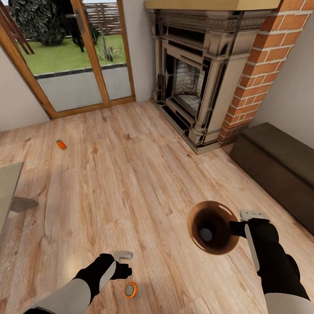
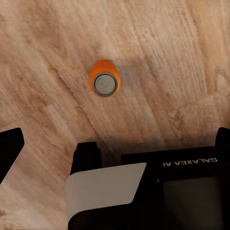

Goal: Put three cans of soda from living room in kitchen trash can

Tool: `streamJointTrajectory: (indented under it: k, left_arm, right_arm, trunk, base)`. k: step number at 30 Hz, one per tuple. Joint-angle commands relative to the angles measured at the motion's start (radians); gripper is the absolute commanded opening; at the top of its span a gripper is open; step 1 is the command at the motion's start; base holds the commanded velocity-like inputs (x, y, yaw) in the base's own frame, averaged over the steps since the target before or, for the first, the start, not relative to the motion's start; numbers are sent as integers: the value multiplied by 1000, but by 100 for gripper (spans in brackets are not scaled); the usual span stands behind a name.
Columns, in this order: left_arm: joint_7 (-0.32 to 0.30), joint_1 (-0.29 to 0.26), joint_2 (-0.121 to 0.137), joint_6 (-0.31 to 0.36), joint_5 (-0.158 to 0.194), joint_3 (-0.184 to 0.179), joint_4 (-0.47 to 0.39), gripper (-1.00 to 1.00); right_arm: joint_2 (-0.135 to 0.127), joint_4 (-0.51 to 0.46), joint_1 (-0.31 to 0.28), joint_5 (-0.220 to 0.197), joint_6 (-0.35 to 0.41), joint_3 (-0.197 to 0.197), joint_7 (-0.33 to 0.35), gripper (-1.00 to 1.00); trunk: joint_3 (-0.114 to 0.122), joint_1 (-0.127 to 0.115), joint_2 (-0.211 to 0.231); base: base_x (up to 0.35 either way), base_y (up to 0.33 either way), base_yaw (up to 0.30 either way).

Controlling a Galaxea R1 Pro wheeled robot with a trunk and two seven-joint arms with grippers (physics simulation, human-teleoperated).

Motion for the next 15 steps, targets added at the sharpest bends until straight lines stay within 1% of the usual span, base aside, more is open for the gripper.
streamJointTrajectory:
  k: [1, 11, 15]
  left_arm:
    - [0, 0, 0, 0, 0, 1, 0, 100]
    - [0, 0, 0, 1, 0, 4, 0, 100]
    - [0, 0, 0, 2, 0, 6, 0, 100]
  right_arm:
    - [0, 0, -1, -5, 0, 0, 4, -100]
    - [-2, -1, 0, -7, 0, -1, 4, -100]
    - [0, -30, 4, -9, 0, 0, 4, -100]
  trunk:
    - [-3, 4, -7]
    - [-34, 42, -77]
    - [-47, 58, -105]
  base:
    - [0, 0, 0]
    - [0, 0, 0]
    - [0, 0, 0]
